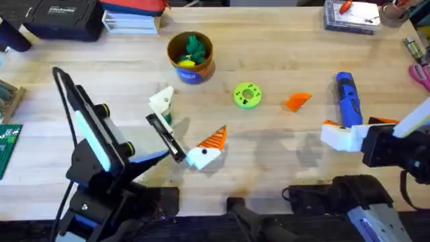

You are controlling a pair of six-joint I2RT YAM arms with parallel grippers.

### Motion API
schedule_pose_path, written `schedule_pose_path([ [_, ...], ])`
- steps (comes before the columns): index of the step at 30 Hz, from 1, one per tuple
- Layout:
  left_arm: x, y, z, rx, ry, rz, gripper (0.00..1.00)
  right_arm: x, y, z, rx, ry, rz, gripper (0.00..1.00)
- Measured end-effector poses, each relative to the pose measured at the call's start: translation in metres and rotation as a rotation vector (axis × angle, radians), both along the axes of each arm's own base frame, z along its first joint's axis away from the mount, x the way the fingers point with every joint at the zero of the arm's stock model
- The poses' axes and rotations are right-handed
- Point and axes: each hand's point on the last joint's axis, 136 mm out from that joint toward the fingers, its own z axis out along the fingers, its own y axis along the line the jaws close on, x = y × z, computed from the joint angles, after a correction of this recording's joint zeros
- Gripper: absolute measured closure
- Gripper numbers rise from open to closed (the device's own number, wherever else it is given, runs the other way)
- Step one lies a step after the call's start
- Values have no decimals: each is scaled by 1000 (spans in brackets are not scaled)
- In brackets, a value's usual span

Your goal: Pick up the gripper from the table and insert it into the empty holder that is missing its gripper. Then pick up a screw, insert it into the mounting hole, and use the screwdriver to tighten it. Finally, clean up the table by picking up the vegetable and placing it into the bucket.

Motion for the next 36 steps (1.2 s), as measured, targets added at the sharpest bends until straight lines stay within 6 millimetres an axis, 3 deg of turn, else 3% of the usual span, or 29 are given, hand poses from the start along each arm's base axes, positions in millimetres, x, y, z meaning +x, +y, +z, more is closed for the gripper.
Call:
schedule_pose_path([
  [13, -38, -22, -1, -82, 142, -250, 15, 2, -2, 2, -8, -12, -7, 7],
  [19, -43, -23, -1, -86, 153, -276, 15, 37, 10, 41, 42, -226, 37, 8],
  [27, -43, -24, -1, -87, 156, -280, 15, 46, 17, 54, 79, -288, 65, 8],
  [30, -43, -24, -1, -87, 156, -280, 15, 48, 19, 48, 63, -247, 90, 8],
  [36, -43, -24, -1, -87, 156, -280, 15, 59, 22, 20, 11, 25, 178, 8],
])
